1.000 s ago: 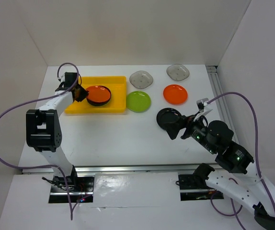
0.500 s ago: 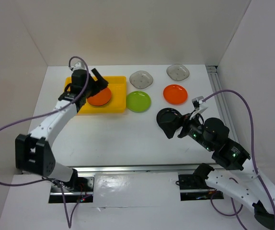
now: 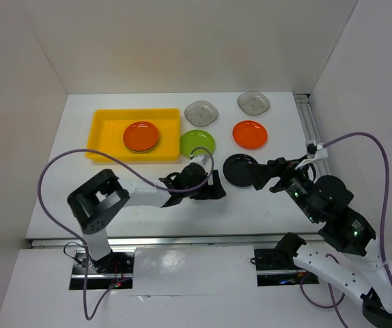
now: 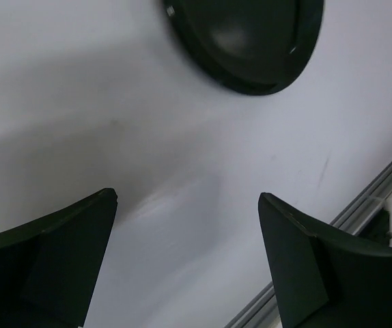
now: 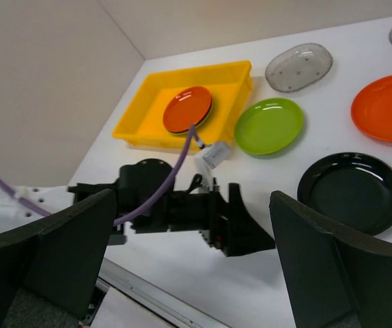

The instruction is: Place the plates into the plastic bin on the countertop

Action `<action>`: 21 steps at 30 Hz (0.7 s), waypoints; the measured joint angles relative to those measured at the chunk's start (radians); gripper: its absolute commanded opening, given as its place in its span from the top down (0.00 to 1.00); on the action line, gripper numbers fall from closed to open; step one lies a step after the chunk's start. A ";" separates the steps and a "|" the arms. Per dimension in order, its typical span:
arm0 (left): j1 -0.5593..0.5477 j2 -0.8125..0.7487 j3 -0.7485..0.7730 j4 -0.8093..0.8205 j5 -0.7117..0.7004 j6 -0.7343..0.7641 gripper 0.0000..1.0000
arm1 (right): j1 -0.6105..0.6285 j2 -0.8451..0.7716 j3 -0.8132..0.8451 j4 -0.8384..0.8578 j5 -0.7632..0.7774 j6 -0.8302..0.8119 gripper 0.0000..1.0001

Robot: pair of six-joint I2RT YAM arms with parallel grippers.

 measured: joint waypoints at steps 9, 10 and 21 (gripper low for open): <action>0.006 0.181 0.137 0.172 -0.004 -0.035 0.09 | 0.000 -0.049 0.040 -0.060 0.011 0.006 0.00; 0.013 0.200 0.160 0.174 -0.005 -0.039 0.12 | 0.000 -0.049 0.040 -0.068 0.011 0.006 0.00; 0.108 0.350 0.309 0.214 0.007 -0.088 0.43 | 0.000 -0.049 0.048 -0.088 0.019 -0.018 0.00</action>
